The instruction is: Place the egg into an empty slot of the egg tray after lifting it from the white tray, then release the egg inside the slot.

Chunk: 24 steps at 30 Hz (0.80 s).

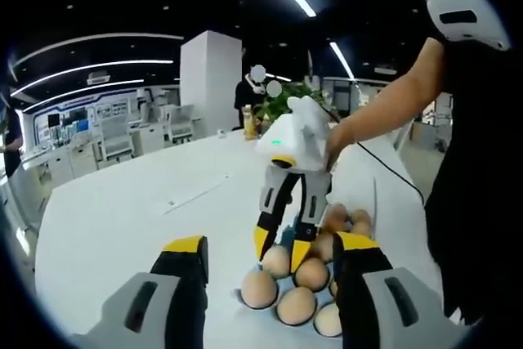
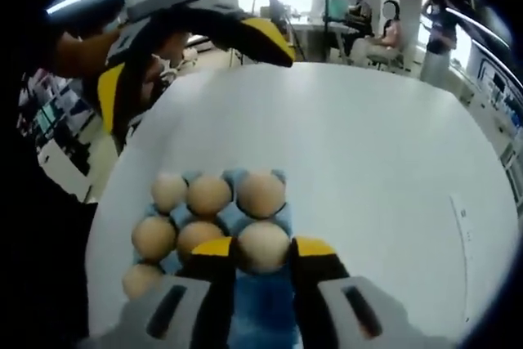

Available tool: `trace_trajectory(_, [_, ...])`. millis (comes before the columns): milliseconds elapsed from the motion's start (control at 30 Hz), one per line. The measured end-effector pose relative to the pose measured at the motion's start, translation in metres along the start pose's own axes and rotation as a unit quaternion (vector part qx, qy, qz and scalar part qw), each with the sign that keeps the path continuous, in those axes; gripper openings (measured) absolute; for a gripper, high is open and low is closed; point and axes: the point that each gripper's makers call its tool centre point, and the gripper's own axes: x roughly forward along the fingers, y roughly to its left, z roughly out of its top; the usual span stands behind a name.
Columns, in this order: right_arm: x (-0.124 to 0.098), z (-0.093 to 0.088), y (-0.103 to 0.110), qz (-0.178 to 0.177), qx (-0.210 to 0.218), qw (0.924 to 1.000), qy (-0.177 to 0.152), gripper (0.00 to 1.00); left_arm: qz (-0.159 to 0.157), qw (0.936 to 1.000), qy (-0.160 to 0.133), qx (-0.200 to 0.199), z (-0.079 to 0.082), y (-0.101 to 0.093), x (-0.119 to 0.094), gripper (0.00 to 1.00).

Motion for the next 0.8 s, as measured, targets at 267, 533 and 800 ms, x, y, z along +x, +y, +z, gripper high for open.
trace_trajectory(267, [-0.008, 0.001, 0.0, -0.003, 0.008, 0.9998, -0.019, 0.3, -0.001, 1.0, 0.0, -0.001, 0.002, 0.0, 0.0, 0.62])
trace_trajectory(533, [-0.021, -0.003, -0.004, -0.009, 0.04, 0.9983, -0.041, 0.29, -0.005, 1.0, 0.001, 0.002, 0.003, -0.003, 0.004, 0.62])
trace_trajectory(800, [-0.034, -0.006, -0.008, -0.022, 0.058, 0.9963, -0.059, 0.29, -0.007, 1.0, 0.003, 0.004, 0.004, -0.002, 0.005, 0.62])
